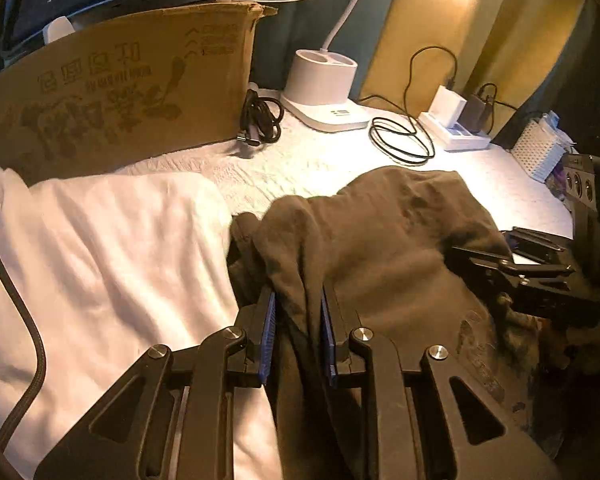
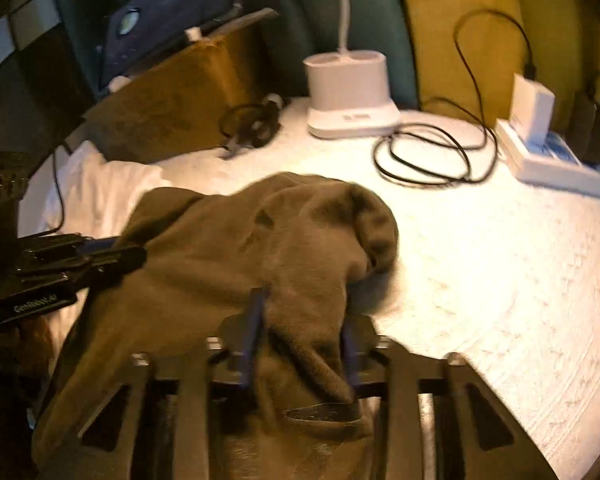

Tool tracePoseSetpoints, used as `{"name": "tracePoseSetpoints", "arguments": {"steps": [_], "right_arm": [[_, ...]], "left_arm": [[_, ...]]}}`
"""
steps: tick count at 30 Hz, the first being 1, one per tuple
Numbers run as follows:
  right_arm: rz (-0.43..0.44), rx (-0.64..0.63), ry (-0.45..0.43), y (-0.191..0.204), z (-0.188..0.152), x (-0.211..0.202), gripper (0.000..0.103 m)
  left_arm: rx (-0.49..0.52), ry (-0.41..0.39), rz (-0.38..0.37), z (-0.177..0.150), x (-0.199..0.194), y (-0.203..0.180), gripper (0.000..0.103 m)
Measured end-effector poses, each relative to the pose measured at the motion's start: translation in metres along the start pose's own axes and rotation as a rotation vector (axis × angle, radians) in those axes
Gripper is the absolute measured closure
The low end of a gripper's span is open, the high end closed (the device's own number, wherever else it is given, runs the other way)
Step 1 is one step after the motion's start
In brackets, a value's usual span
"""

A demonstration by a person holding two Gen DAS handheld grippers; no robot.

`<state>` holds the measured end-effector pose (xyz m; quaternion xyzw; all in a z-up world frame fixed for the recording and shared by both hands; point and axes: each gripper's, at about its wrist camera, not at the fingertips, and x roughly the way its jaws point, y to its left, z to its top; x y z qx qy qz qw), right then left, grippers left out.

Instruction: Fold small clothes

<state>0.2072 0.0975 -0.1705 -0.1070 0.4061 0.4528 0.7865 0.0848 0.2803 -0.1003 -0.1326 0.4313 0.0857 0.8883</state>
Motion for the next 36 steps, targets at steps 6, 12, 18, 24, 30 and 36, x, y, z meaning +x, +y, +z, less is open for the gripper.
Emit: {"name": "tracePoseSetpoints", "arguments": {"steps": [6, 12, 18, 24, 30, 36], "right_arm": [[0.094, 0.066, -0.057, -0.022, 0.018, -0.006, 0.036], [0.02, 0.032, -0.064, -0.032, 0.036, 0.017, 0.048], [-0.062, -0.042, -0.112, -0.025, 0.039, 0.008, 0.048], [-0.131, -0.042, -0.129, -0.036, 0.048, -0.008, 0.048], [-0.151, -0.065, -0.088, -0.022, 0.025, -0.022, 0.048], [-0.177, -0.073, -0.06, -0.005, -0.006, -0.034, 0.047]], "left_arm": [[0.025, 0.0, 0.029, 0.015, 0.01, 0.001, 0.084], [0.033, 0.023, 0.069, 0.025, 0.026, 0.005, 0.086], [0.034, 0.032, 0.073, 0.026, 0.027, 0.004, 0.086], [0.016, -0.009, 0.084, 0.03, 0.009, 0.001, 0.086], [0.033, -0.036, 0.033, 0.022, -0.024, -0.016, 0.085], [0.053, -0.039, -0.016, -0.008, -0.042, -0.042, 0.058]]}}
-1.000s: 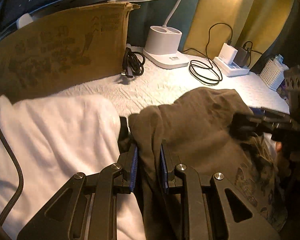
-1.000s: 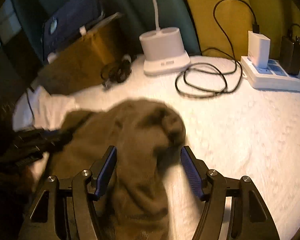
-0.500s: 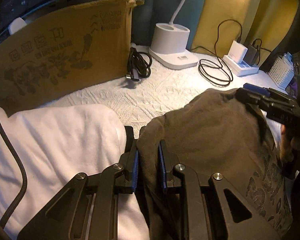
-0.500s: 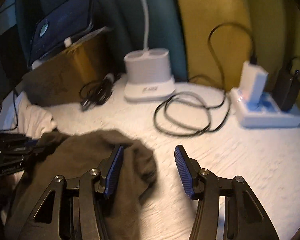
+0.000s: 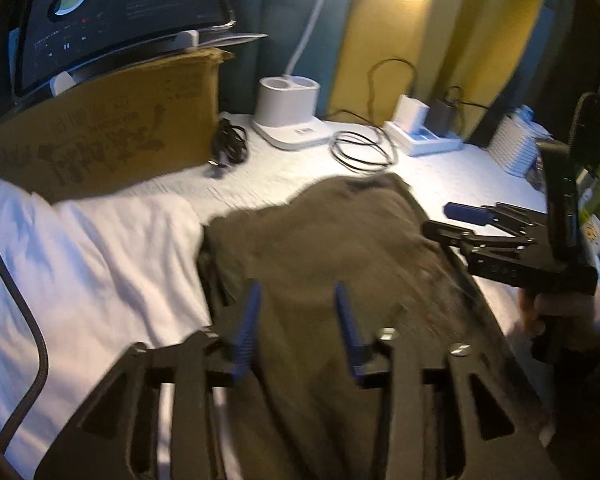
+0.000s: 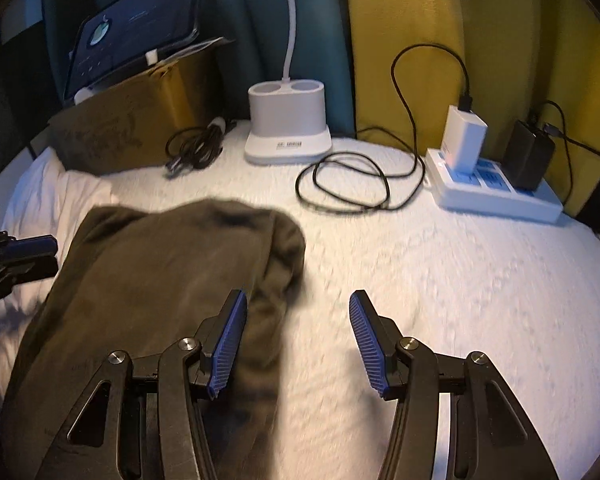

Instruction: Fold small clothes

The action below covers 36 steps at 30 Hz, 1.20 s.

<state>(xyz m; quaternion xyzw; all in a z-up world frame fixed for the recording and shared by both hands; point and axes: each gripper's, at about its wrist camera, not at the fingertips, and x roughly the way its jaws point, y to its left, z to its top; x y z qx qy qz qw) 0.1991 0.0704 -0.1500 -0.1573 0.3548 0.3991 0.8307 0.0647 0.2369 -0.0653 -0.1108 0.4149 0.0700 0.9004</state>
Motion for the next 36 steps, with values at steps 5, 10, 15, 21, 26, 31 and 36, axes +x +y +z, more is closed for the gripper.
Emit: {"name": "tracePoseSetpoints", "arguments": {"steps": [5, 10, 15, 21, 26, 31, 36], "right_arm": [[-0.007, -0.014, 0.029, 0.011, -0.028, -0.01, 0.047], [-0.032, -0.012, 0.034, 0.017, -0.051, -0.018, 0.047], [-0.041, 0.009, 0.022, 0.015, -0.065, -0.031, 0.047], [-0.046, 0.024, 0.009, 0.015, -0.081, -0.046, 0.047], [-0.051, 0.033, 0.008, 0.015, -0.094, -0.058, 0.047], [-0.055, 0.046, 0.013, 0.016, -0.108, -0.07, 0.047], [-0.052, 0.057, 0.024, 0.018, -0.122, -0.083, 0.046]], "left_arm": [[0.011, 0.024, -0.037, -0.025, -0.003, -0.019, 0.058], [-0.015, 0.066, -0.031, -0.048, 0.008, -0.022, 0.058], [0.005, 0.063, 0.002, -0.06, 0.008, -0.027, 0.058], [0.025, 0.049, 0.065, -0.064, 0.002, -0.027, 0.058], [-0.001, 0.045, 0.104, -0.069, -0.006, -0.021, 0.058], [-0.005, 0.015, 0.054, -0.078, -0.029, -0.029, 0.058], [0.022, -0.002, 0.015, -0.09, -0.047, -0.046, 0.058]]}}
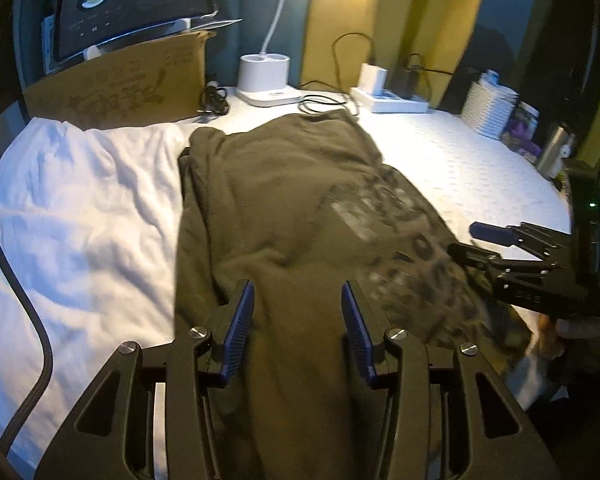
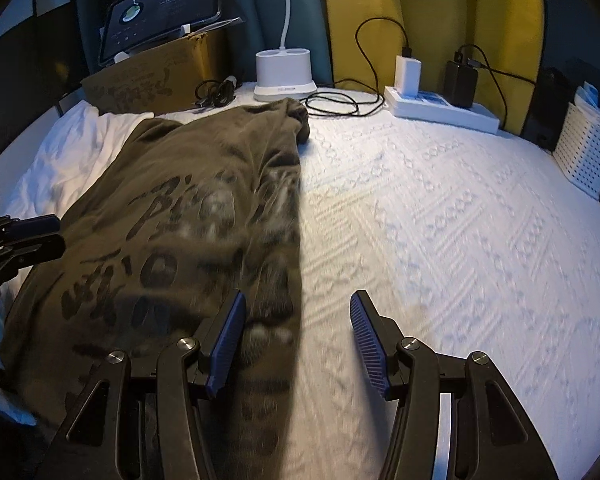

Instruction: Fold small clothes

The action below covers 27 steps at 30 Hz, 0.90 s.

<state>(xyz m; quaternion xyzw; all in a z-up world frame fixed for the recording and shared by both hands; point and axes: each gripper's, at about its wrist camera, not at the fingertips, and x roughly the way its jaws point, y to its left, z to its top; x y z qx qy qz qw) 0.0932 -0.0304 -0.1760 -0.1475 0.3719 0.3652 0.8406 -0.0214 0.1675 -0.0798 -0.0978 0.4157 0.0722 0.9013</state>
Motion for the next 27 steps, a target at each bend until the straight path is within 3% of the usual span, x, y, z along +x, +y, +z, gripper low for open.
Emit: {"name": "tracePoseSetpoints", "arguments": {"steps": [8, 12, 14, 20, 24, 27], "right_arm": [[-0.016, 0.006, 0.005, -0.002, -0.031, -0.025, 0.046], [-0.021, 0.007, 0.01, -0.006, -0.046, -0.032, 0.047], [-0.024, 0.015, 0.006, -0.009, -0.052, -0.037, 0.047], [-0.058, 0.04, -0.007, -0.021, -0.065, -0.058, 0.046], [-0.088, 0.057, -0.026, -0.035, -0.073, -0.075, 0.046], [-0.124, 0.064, -0.044, -0.046, -0.078, -0.088, 0.046]], "left_arm": [[-0.002, 0.035, -0.006, -0.023, 0.001, -0.011, 0.058], [0.008, 0.06, 0.065, -0.038, 0.008, -0.007, 0.05], [-0.004, 0.06, 0.062, -0.04, 0.004, -0.004, 0.05], [0.016, -0.005, 0.055, -0.034, -0.015, -0.016, 0.05], [0.054, -0.032, 0.046, -0.028, -0.023, -0.038, 0.038], [0.06, -0.032, 0.028, -0.023, -0.023, -0.054, 0.037]]}}
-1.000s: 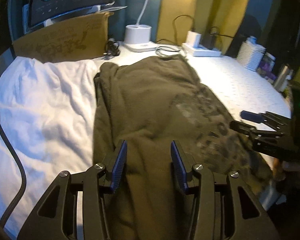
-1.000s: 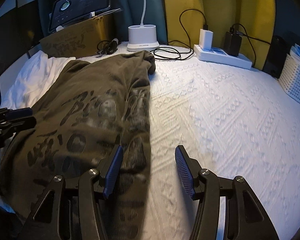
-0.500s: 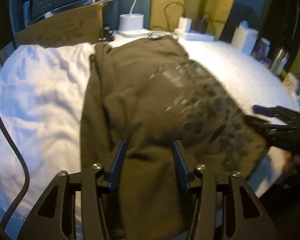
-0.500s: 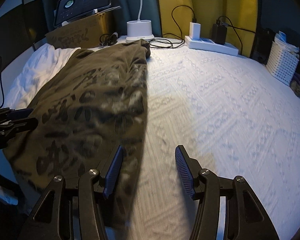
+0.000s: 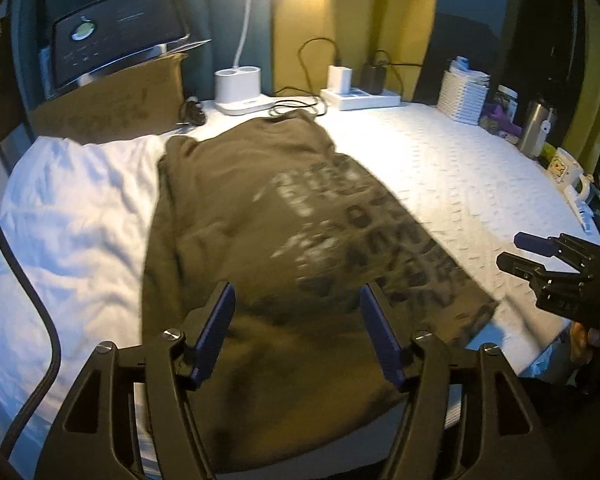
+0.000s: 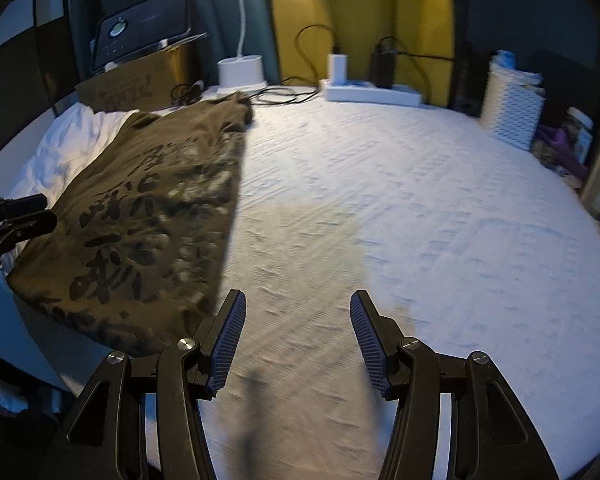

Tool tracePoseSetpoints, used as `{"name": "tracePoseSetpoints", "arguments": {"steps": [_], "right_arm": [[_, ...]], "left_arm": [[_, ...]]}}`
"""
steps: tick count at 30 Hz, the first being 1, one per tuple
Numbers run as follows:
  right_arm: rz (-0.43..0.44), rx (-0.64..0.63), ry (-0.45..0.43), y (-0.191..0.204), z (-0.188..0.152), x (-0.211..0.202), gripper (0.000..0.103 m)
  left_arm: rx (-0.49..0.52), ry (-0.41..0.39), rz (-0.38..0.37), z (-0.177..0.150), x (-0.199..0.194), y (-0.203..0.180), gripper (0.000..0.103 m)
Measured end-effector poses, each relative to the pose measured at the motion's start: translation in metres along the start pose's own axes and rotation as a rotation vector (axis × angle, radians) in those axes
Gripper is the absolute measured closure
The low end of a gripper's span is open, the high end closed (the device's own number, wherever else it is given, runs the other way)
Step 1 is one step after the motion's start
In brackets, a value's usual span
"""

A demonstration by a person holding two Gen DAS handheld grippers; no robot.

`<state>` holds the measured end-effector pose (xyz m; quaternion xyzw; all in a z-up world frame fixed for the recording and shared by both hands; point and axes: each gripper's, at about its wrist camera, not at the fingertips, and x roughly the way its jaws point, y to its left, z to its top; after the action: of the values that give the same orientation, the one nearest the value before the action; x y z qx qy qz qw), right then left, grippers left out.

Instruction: Fold small clothes

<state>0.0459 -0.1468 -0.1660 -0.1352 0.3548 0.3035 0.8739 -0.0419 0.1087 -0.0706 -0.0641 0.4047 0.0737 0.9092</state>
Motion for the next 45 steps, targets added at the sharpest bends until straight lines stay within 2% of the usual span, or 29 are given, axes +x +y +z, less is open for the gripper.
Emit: {"name": "tracePoseSetpoints", "arguments": {"steps": [5, 9, 12, 17, 22, 25, 29, 37, 40, 45], "right_arm": [[-0.033, 0.034, -0.03, -0.02, -0.005, -0.022, 0.046], [-0.05, 0.06, -0.082, -0.035, -0.006, -0.044, 0.027], [-0.071, 0.079, -0.121, -0.043, -0.004, -0.062, 0.022], [-0.11, 0.082, -0.184, -0.051, -0.002, -0.095, 0.021], [-0.142, 0.085, -0.258, -0.055, 0.002, -0.13, 0.021], [-0.158, 0.074, -0.304, -0.053, 0.005, -0.151, 0.02], [-0.178, 0.047, -0.372, -0.049, 0.013, -0.173, 0.015], [-0.181, 0.034, -0.484, -0.039, 0.034, -0.207, 0.014], [-0.198, 0.045, -0.493, -0.035, 0.042, -0.215, 0.014], [-0.156, 0.063, -0.501, -0.028, 0.05, -0.226, 0.014]], "left_arm": [[0.028, -0.057, -0.012, 0.01, -0.013, -0.029, 0.034], [0.056, -0.117, -0.021, 0.016, -0.026, -0.05, 0.028], [0.047, -0.139, -0.037, 0.021, -0.037, -0.061, 0.018], [0.065, -0.196, -0.05, 0.025, -0.055, -0.073, 0.018], [0.086, -0.3, -0.039, 0.028, -0.079, -0.081, 0.017], [0.086, -0.355, -0.031, 0.032, -0.092, -0.082, 0.013], [0.099, -0.385, -0.009, 0.037, -0.101, -0.082, 0.012], [0.101, -0.466, 0.001, 0.045, -0.127, -0.077, 0.012], [0.097, -0.498, 0.003, 0.047, -0.137, -0.073, 0.012], [0.097, -0.577, 0.047, 0.051, -0.156, -0.064, 0.012]]}}
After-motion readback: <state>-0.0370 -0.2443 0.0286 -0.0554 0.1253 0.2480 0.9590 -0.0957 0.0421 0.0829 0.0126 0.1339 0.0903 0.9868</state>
